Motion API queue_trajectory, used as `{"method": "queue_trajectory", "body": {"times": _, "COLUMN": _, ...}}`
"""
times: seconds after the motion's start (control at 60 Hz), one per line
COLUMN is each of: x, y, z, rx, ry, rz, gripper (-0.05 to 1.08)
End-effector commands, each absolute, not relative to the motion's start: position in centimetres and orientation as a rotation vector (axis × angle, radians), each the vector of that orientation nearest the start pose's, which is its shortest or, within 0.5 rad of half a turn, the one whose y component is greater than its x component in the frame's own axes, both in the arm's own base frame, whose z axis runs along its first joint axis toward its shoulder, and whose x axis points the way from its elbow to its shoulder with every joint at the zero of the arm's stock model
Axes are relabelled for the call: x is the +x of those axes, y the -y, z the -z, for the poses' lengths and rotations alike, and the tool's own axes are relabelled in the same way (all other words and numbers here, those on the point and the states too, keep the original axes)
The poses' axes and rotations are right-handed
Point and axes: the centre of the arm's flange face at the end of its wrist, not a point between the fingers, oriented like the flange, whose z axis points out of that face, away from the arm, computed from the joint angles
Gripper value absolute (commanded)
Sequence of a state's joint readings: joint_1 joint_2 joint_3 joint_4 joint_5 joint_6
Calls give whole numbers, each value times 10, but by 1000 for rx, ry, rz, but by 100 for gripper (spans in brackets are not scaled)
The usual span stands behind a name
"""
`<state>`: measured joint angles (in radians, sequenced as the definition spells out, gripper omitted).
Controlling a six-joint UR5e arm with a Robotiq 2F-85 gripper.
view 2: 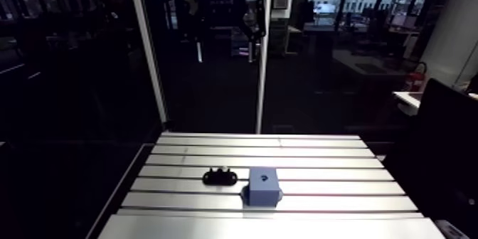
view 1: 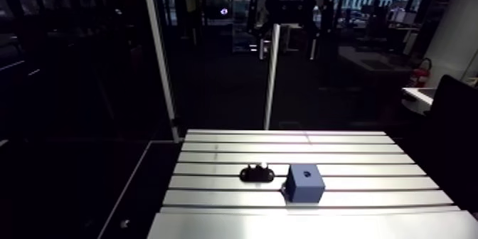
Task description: Pick up the M10 bolt and insert it into the hex recess until seated.
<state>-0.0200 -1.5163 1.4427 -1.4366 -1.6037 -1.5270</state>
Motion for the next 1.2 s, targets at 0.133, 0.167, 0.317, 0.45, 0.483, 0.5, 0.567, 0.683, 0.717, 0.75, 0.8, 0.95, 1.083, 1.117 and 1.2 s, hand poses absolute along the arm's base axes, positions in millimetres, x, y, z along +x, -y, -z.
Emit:
{"method": "queue_trajectory", "body": {"times": 0.133, "x": -514, "y": 150, "z": -511, "rx": -66, "ry": -3094, "rz": -14, "gripper": 1}}
{"method": "queue_trajectory", "body": {"times": 0.167, "x": -514, "y": 150, "z": -511, "rx": -66, "ry": -3094, "rz": -14, "gripper": 1}}
{"method": "queue_trajectory", "body": {"times": 0.317, "x": -514, "y": 150, "z": -510, "rx": -68, "ry": -3094, "rz": -14, "gripper": 1}}
{"method": "queue_trajectory", "body": {"times": 0.45, "x": -514, "y": 150, "z": -509, "rx": -66, "ry": -3093, "rz": -16, "gripper": 1}}
{"method": "queue_trajectory", "body": {"times": 0.483, "x": -514, "y": 150, "z": -508, "rx": -68, "ry": -3093, "rz": -16, "gripper": 1}}
{"method": "queue_trajectory", "body": {"times": 0.5, "x": -515, "y": 150, "z": -507, "rx": -66, "ry": -3097, "rz": -16, "gripper": 1}}
{"method": "queue_trajectory", "body": {"times": 0.567, "x": -516, "y": 150, "z": -506, "rx": -66, "ry": -3107, "rz": -18, "gripper": 1}}
{"method": "queue_trajectory", "body": {"times": 0.683, "x": -516, "y": 150, "z": -501, "rx": -66, "ry": -3109, "rz": -18, "gripper": 1}}
{"method": "queue_trajectory", "body": {"times": 0.717, "x": -516, "y": 149, "z": -498, "rx": -59, "ry": -3112, "rz": -23, "gripper": 1}}
{"method": "queue_trajectory", "body": {"times": 0.75, "x": -516, "y": 148, "z": -496, "rx": -59, "ry": -3113, "rz": -25, "gripper": 1}}
{"method": "queue_trajectory", "body": {"times": 0.8, "x": -516, "y": 148, "z": -493, "rx": -61, "ry": -3113, "rz": -26, "gripper": 1}}
{"method": "queue_trajectory", "body": {"times": 0.95, "x": -518, "y": 149, "z": -475, "rx": -115, "ry": -3131, "rz": -25, "gripper": 1}}
{"method": "queue_trajectory", "body": {"times": 1.083, "x": -519, "y": 149, "z": -462, "rx": -141, "ry": -3142, "rz": -23, "gripper": 1}}
{"method": "queue_trajectory", "body": {"times": 1.117, "x": -518, "y": 149, "z": -458, "rx": -141, "ry": -3138, "rz": -23, "gripper": 1}}
{"method": "queue_trajectory", "body": {"times": 1.2, "x": -517, "y": 149, "z": -446, "rx": -139, "ry": -3142, "rz": -23, "gripper": 1}}
